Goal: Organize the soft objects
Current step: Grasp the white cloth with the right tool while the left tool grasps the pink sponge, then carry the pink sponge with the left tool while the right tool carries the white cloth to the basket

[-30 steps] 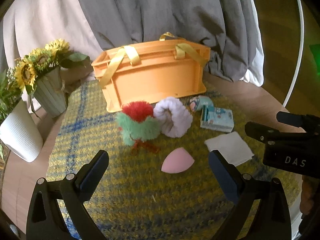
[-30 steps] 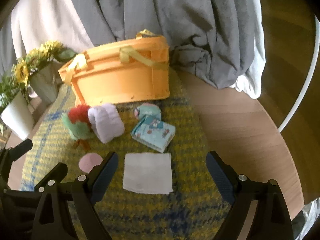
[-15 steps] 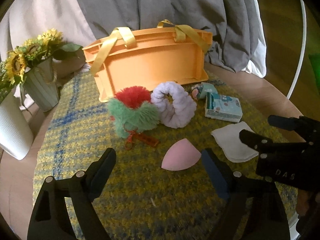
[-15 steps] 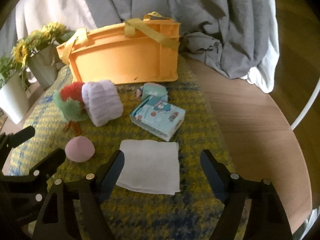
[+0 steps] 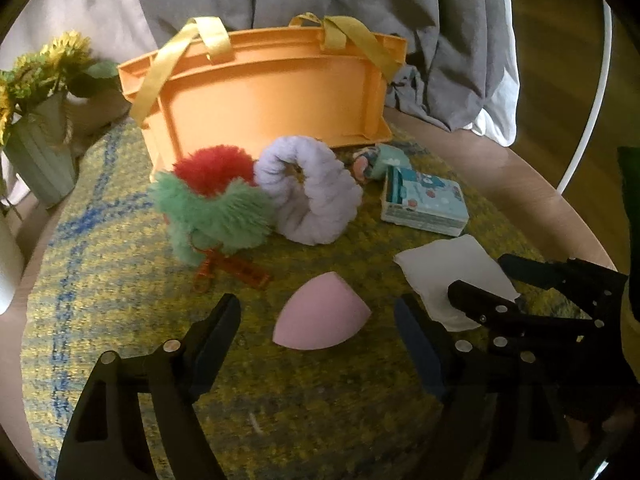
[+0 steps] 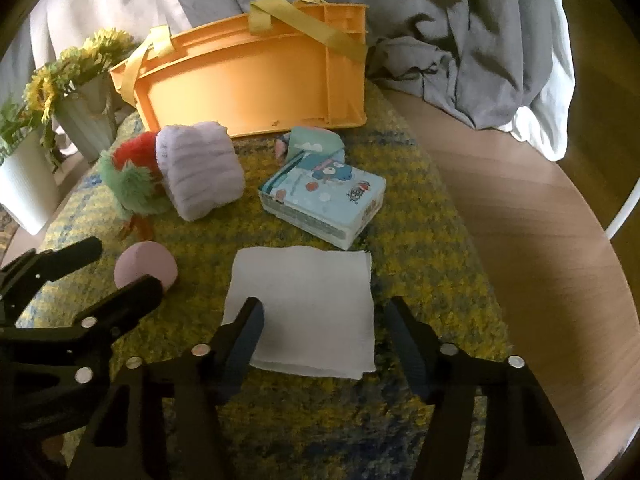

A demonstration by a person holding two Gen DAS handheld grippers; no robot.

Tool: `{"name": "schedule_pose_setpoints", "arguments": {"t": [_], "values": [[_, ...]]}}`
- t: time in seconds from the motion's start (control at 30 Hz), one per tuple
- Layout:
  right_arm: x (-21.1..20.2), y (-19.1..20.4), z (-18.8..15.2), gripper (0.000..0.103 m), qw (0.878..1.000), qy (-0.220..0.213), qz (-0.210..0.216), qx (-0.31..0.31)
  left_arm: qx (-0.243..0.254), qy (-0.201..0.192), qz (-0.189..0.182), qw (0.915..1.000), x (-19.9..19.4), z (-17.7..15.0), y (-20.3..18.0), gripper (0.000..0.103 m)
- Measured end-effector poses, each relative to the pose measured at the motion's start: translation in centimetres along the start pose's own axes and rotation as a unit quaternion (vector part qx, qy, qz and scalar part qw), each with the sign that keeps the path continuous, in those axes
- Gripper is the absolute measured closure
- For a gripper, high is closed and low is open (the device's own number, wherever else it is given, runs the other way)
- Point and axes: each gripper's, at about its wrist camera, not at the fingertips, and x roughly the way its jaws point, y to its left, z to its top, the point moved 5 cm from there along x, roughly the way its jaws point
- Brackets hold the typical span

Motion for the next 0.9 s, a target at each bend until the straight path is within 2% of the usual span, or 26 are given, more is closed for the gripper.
{"name": "schedule_pose_setpoints", "arguments": {"t": [0.2,0.33,0.47,0.63,0.9], "values": [[0.0,0.2,0.0,0.06,1.0,0.0,0.007,0.003,-0.008,0.015,-0.006,0.9998,0.9,-0.2,-0.1,0.036],[0.1,0.4,0.0,0.072,1.0,0.004,0.01,0.0,-0.016,0.027,-0.009,0.9995,1.6,-0.4,-0.1,0.053],[-0.1,0.6,0.1,0.088,1.0,0.004,0.019,0.002,-0.021,0.024,-0.005,0.9995,1.3,-0.6,-0.1,0.054],[-1.2,0.8,0.4,0.092,1.0,-0.012,0.025,-0.002,-0.028,0.019,-0.002,0.9994,0.4,-0.4,0.0,0.054],[-3.0,0.7,1.1,0.092,0.999,-0.028,0.041,0.01,-0.046,0.005,0.006,0.9989,-1.7,0.2,0.1,0.054]]}}
